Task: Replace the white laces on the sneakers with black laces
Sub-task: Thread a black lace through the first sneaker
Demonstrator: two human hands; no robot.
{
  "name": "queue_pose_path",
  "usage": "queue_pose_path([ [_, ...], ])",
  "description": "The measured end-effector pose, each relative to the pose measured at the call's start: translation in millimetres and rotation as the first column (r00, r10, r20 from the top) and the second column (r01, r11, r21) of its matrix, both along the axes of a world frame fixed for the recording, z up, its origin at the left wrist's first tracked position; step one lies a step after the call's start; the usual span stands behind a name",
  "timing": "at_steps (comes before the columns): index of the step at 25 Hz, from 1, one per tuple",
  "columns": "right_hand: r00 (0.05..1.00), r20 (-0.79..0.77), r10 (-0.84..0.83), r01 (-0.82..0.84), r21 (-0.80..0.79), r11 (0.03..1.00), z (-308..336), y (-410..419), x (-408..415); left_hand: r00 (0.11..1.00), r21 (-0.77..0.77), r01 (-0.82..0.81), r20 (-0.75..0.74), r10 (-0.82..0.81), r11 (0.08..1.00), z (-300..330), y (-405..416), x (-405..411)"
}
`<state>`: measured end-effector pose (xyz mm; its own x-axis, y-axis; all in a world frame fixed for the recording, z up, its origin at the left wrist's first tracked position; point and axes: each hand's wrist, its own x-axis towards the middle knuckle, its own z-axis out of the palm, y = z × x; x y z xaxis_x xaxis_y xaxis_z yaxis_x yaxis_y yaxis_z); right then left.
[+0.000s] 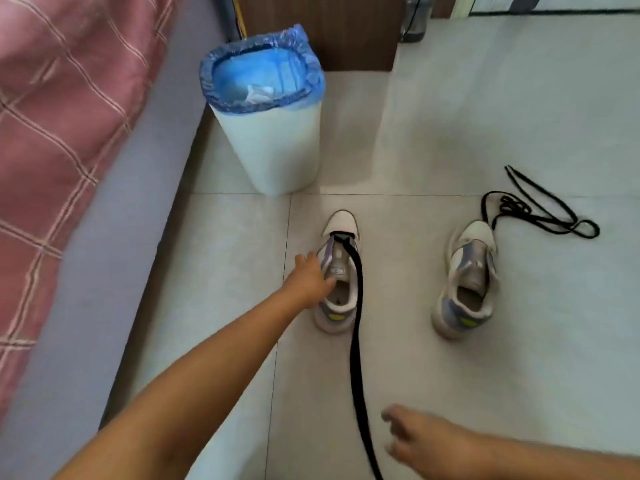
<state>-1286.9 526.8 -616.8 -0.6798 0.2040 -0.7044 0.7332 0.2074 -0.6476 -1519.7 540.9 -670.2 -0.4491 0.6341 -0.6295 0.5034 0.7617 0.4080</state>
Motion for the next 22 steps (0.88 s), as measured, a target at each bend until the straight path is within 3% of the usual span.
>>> queue_pose_path([
  [2, 0.974, -0.067, -0.216, 0.226, 0.285, 0.932, -25.1, 41.8, -43.3, 0.998, 0.042, -0.01, -0.061, 0.012, 0.999, -14.2, 4.4, 1.8],
  [4, 0.882, -0.2, -0.426, 0.471, 0.342, 0.813, -37.2, 80.0, -90.6, 0.998, 0.088, -0.054, -0.036, 0.058, 0.995, -21.9, 7.0, 5.4],
  [6, 0.869, -0.184, -0.459, 0.494, 0.31, 0.812, -49.3, 107.0, -128.9, 0.994, 0.126, -0.11, 0.009, 0.109, 0.986, -27.7, 5.0, 14.4],
  [9, 0.981, -0.005, -0.194, 0.175, 0.448, 0.877, -57.4, 111.2, -137.1, 0.987, 0.073, -0.16, 0.014, 0.159, 0.984, -29.0, -5.5, 32.2],
  [13, 0.975, 0.222, 0.01, -0.149, 0.619, 0.771, -35.0, 106.5, -139.5, 0.982, -0.045, -0.046, -0.183, 0.037, 0.998, -30.7, -20.9, 52.9],
  [15, 0.954, 0.272, 0.128, -0.289, 0.705, 0.647, -25.7, 92.2, -137.4, 0.982, -0.034, -0.071, -0.176, 0.063, 0.997, -30.8, -23.1, 57.5],
  [17, 0.884, 0.197, 0.424, -0.351, 0.878, 0.324, -35.1, 69.2, -120.6, 0.986, -0.014, -0.102, -0.137, 0.099, 0.995, -27.7, -22.8, 59.0],
  [18, 0.825, 0.21, 0.525, -0.375, 0.898, 0.23, -39.4, 58.4, -110.2, 0.987, -0.006, -0.112, -0.118, 0.11, 0.994, -26.8, -21.2, 58.3],
  [20, 0.762, 0.194, 0.618, -0.357, 0.922, 0.15, -50.7, 53.1, -91.4, 0.982, -0.01, -0.167, -0.091, 0.165, 0.986, -24.2, -17.6, 58.2],
  [22, 0.741, 0.172, 0.649, -0.35, 0.924, 0.154, -57.3, 61.7, -81.8, 0.958, -0.001, -0.285, -0.012, 0.285, 0.958, -21.3, -14.7, 62.0],
])
